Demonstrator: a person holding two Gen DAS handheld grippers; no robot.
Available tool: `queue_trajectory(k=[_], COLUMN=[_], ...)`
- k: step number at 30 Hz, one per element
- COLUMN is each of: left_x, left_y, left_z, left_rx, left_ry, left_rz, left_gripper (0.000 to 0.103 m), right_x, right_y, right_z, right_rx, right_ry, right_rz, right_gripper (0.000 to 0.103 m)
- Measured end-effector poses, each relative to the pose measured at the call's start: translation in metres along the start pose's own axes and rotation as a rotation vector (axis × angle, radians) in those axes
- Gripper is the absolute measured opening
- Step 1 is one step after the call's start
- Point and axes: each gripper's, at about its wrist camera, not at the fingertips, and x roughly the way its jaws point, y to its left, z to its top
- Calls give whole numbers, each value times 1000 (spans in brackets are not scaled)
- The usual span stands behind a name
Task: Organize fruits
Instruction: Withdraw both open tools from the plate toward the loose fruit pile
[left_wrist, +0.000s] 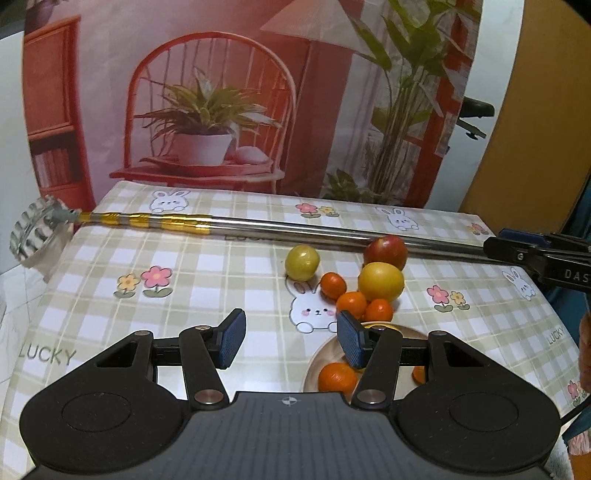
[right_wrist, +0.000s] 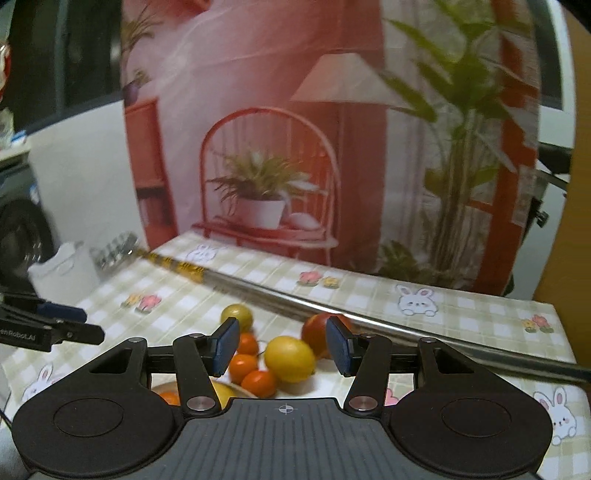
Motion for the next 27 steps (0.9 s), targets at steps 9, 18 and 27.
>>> queue_trajectory(k=[9, 18, 27], left_x=[31, 80, 140], left_y=[-12, -23, -39], left_z=[13, 28, 47], left_rx=[10, -21, -68], left_ry=[70, 133, 203], left_rz=[-53, -48, -61], left_gripper=[54, 42, 41], right_x=[11, 28, 46], right_y=[-32, -47, -74], right_z=[-24, -41, -55], right_rx=[108, 120, 232], right_ry=[-2, 6, 27], right_rz=[-25, -27, -20], right_gripper=[48, 45, 43])
